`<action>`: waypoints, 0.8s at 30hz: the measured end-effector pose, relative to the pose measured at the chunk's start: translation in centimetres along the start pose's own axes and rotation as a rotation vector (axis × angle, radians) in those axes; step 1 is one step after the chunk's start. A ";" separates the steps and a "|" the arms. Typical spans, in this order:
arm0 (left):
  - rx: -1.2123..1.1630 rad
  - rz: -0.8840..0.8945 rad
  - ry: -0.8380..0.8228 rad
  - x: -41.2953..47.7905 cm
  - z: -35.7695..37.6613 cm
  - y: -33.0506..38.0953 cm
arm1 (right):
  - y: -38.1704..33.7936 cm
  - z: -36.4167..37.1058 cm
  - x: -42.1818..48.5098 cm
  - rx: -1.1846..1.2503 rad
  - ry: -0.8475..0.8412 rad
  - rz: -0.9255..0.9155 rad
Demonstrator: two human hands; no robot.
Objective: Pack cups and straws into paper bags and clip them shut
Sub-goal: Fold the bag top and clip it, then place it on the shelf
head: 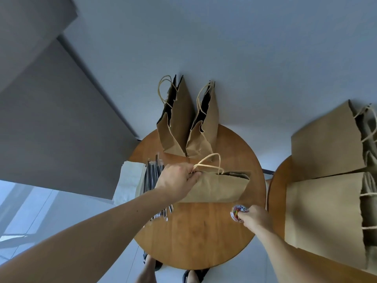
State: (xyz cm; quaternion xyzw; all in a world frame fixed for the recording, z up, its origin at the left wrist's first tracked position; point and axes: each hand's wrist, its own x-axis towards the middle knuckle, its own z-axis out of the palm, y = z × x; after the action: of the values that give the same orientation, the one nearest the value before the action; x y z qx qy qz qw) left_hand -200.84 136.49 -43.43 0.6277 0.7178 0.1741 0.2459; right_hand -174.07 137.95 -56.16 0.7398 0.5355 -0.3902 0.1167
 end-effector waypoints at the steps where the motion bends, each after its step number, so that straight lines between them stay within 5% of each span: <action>1: 0.004 -0.004 -0.008 0.0 0.0 0.1 | -0.1 -0.4 -0.5 0.043 0.000 -0.021; 6: 0.019 -0.011 -0.045 0.2 -0.4 0.5 | -1.1 -2.5 -4.0 0.326 0.001 -0.237; 14: 0.032 0.028 -0.017 0.2 -0.8 0.7 | -8.7 -6.7 -10.1 0.350 0.139 -0.866; 24: -0.061 0.149 0.038 0.4 -0.6 0.2 | -13.2 -7.4 -8.9 0.304 0.314 -0.908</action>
State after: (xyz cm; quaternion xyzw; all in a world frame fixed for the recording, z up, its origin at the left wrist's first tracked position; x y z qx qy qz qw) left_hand -201.08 136.95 -42.89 0.6682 0.6678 0.2257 0.2377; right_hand -183.47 141.31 -41.73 0.4907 0.7515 -0.3592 -0.2560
